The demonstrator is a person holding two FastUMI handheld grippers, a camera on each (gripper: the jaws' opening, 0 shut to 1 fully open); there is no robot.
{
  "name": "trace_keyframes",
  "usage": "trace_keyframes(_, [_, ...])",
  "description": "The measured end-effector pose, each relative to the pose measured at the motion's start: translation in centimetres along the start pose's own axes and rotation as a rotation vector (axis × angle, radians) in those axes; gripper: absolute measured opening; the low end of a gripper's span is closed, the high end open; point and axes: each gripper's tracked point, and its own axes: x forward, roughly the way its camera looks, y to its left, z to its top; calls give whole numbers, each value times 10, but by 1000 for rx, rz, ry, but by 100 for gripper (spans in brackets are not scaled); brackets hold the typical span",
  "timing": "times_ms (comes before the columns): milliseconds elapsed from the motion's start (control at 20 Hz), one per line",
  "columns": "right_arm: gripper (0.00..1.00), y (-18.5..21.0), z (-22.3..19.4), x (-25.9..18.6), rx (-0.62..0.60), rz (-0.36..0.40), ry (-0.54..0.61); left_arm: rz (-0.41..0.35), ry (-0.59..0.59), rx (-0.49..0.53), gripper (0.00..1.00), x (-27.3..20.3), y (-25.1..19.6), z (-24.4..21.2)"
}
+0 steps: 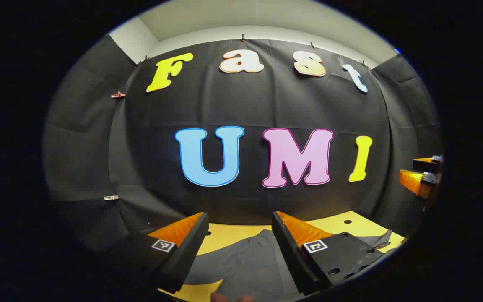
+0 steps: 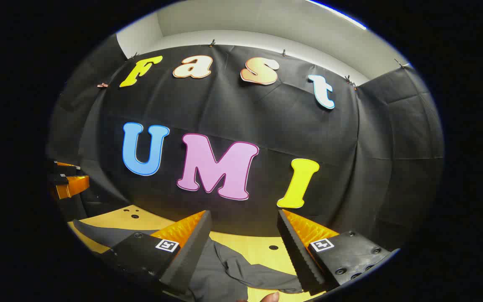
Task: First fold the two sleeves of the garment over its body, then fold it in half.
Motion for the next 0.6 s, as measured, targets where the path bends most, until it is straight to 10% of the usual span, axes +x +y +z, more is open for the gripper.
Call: trace_keyframes(600, [97, -13, -16, 9, -2, 15, 21, -16, 27, 21, 95, 8, -23, -8])
